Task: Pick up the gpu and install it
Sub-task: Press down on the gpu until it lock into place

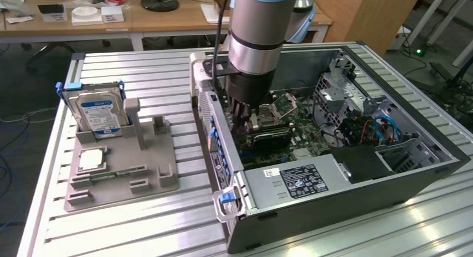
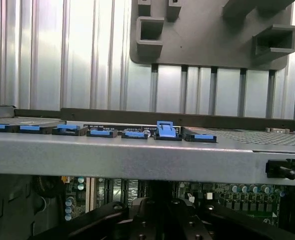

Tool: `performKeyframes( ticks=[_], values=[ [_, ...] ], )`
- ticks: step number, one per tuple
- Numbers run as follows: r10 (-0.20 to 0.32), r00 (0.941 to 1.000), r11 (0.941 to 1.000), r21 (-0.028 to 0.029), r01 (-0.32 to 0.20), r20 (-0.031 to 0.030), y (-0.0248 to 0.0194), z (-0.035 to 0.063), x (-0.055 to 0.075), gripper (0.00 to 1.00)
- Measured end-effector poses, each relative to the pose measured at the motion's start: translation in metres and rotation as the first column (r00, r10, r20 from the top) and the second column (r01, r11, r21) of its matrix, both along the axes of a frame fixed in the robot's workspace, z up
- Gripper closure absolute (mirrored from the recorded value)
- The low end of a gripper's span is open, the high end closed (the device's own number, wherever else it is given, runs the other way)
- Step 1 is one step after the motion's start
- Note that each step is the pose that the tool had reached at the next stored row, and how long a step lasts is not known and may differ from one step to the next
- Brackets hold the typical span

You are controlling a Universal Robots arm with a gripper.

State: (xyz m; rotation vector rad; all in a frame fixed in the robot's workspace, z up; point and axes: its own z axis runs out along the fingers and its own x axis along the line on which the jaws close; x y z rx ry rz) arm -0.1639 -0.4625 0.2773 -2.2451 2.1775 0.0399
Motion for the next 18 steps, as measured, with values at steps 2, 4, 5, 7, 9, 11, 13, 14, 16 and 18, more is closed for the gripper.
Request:
performKeyframes(
  ticks=[2, 4, 5, 7, 9, 11, 13, 14, 16, 18],
  values=[
    [0.000, 1.0000, 1.0000, -0.0001, 0.000, 0.0000, 0.0013, -0.0016, 0.000, 0.90],
    [0.001, 1.0000, 1.0000, 0.0000, -0.001, 0.0000, 0.0035, -0.0029, 0.000, 0.90],
    [0.001, 1.0000, 1.0000, -0.0001, -0.001, 0.0000, 0.0043, -0.0035, 0.000, 0.90],
    [0.003, 1.0000, 1.0000, 0.0000, -0.003, 0.0001, 0.0046, -0.0052, 0.000, 0.90],
    [0.003, 1.0000, 1.0000, -0.0001, -0.003, -0.0001, 0.0046, -0.0074, 0.000, 0.90],
    [0.005, 1.0000, 1.0000, 0.0001, -0.005, 0.0001, 0.0050, -0.0096, 0.000, 0.90],
    [0.006, 1.0000, 1.0000, 0.0000, -0.006, 0.0000, 0.0056, -0.0113, 0.000, 0.90],
    [0.007, 1.0000, 1.0000, 0.0000, -0.007, 0.0000, 0.0058, -0.0123, 0.000, 0.90],
    [0.008, 1.0000, 1.0000, -0.0011, -0.008, -0.0010, 0.0062, -0.0141, 0.000, 0.90],
    [0.009, 1.0000, 1.0000, -0.0009, -0.009, -0.0005, 0.0064, -0.0163, 0.000, 0.90]
  ],
)
